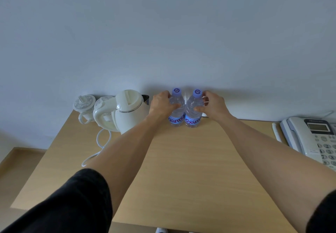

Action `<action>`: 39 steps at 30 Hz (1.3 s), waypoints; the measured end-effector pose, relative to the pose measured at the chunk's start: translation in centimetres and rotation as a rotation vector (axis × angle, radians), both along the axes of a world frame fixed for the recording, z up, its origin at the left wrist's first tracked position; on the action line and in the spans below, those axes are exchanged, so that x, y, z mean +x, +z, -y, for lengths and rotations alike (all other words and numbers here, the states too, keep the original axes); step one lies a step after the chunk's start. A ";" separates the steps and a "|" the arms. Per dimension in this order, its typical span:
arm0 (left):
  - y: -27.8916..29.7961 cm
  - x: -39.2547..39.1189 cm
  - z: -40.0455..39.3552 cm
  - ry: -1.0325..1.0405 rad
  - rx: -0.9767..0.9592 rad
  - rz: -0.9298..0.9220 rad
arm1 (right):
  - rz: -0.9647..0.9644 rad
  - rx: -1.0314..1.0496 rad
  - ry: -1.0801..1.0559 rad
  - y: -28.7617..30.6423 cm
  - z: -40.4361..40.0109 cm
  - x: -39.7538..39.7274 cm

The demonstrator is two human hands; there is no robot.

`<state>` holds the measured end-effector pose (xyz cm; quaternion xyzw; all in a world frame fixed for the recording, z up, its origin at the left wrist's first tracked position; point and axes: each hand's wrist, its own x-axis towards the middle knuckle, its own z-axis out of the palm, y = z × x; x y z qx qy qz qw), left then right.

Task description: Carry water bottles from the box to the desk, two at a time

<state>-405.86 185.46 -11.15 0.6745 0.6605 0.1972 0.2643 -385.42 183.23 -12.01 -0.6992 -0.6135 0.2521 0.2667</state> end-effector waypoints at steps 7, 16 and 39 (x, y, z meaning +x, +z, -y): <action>0.0 -0.2 0.0 0.001 -0.018 0.018 | 0.014 -0.036 0.001 0.5 0.3 -0.3; -0.2 -0.1 0.5 -0.003 -0.041 0.035 | -0.005 -0.101 0.024 1.2 0.8 -0.4; 8.5 -0.4 0.7 -0.196 0.359 -0.282 | 0.107 -0.017 -0.166 5.6 5.4 0.5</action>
